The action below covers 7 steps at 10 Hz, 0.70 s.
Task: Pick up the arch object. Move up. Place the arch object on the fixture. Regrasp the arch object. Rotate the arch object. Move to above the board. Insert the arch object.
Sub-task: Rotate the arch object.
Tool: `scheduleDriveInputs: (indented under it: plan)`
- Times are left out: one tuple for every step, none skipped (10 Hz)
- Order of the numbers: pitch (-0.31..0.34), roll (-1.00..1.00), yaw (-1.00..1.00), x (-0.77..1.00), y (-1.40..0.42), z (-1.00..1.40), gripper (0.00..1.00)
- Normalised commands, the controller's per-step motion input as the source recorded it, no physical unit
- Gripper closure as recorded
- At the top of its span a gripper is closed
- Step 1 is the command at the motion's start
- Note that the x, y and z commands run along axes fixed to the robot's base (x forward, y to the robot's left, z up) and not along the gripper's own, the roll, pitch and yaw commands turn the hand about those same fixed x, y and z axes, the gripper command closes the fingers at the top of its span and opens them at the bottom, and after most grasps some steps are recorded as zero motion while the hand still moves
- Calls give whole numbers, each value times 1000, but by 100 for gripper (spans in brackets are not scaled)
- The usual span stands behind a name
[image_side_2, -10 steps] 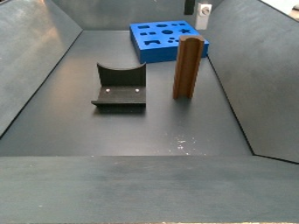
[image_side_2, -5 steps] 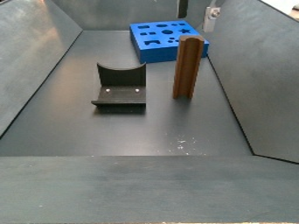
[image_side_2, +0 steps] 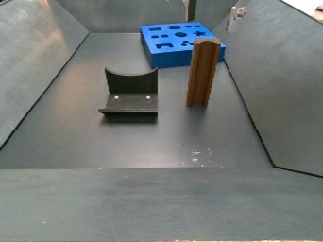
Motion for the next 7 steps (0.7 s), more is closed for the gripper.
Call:
scheduleDriveInputs:
  plan:
    - [6,-33,1000,47,-2,-22,0]
    - [7,-36,1000,47,-2,-22,0]
    - [7,-40,1000,47,-2,-21,0]
    - [8,-44,1000,47,-2,-21,0]
    - [9,-51,1000,47,-2,-21,0]
    - [11,-58,1000,47,-2,-21,0]
    - [12,-68,1000,47,-2,-21,0]
